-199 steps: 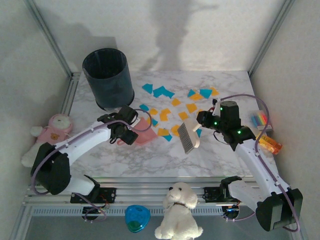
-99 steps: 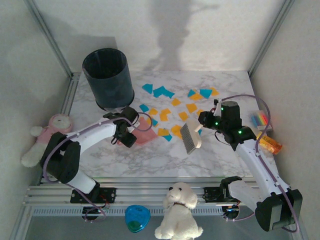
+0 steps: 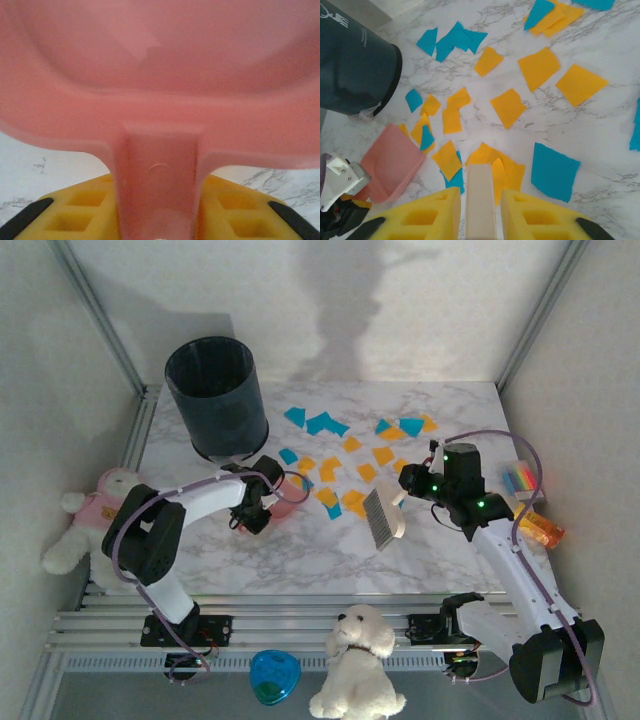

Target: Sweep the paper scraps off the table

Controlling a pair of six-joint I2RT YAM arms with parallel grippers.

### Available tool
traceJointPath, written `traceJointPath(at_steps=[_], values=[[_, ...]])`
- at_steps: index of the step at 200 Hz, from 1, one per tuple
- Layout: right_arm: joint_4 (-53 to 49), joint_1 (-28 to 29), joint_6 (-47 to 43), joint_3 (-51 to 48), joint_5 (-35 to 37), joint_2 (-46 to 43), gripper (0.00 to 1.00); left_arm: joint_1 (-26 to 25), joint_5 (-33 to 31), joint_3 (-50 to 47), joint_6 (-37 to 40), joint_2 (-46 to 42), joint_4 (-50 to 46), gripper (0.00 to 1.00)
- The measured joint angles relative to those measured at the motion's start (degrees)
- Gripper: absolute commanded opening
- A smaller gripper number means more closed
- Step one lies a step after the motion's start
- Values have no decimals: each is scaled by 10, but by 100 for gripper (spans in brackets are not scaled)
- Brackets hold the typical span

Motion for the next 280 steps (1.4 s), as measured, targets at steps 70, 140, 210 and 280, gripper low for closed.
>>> traceJointPath(at_steps=[70, 140, 210, 280], values=[[0, -3, 0, 0, 0, -2, 0, -2, 10, 1, -2, -16, -9, 14], [0, -6, 1, 0, 12, -3, 0, -23, 13, 46, -3, -34, -26, 12], [-17, -16, 0, 0, 39, -17, 0, -110, 24, 127, 10, 41, -20, 12], [-43, -26, -10, 0, 62, -32, 0, -160, 33, 174, 39, 98, -9, 15]])
